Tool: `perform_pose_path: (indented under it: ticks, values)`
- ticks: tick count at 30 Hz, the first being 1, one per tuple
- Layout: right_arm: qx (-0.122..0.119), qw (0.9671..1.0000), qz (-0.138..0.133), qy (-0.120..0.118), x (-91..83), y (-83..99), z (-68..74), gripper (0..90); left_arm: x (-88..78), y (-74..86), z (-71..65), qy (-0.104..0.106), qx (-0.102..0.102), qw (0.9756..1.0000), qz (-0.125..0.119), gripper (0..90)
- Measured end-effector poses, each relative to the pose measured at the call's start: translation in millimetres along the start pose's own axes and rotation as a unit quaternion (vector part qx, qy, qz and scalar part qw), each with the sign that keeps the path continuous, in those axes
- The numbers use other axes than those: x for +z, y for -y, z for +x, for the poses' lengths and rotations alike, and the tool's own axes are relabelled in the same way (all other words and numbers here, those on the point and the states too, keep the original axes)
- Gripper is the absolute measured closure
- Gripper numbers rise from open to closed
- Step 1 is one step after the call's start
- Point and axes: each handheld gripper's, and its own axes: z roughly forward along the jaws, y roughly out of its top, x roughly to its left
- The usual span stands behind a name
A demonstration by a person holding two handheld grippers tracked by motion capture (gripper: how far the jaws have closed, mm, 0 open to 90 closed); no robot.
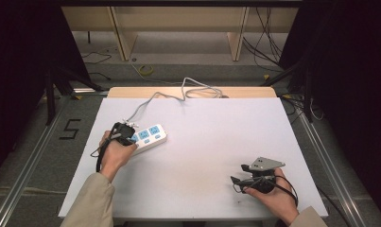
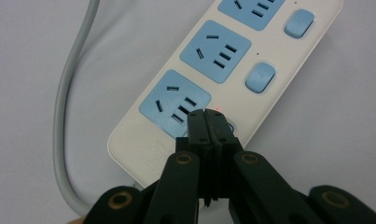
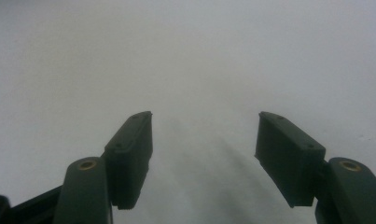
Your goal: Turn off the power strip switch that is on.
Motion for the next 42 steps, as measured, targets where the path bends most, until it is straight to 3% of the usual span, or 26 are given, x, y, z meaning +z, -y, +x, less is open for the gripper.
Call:
perform_pose_path:
  ticks: [42]
  values:
    - [-0.001,1.0,0.001,-0.003,0.4,-0.1,0.5,37.2,6.5,-5.8,-2.3,0.006,0.009,0.9999,0.003,89.8]
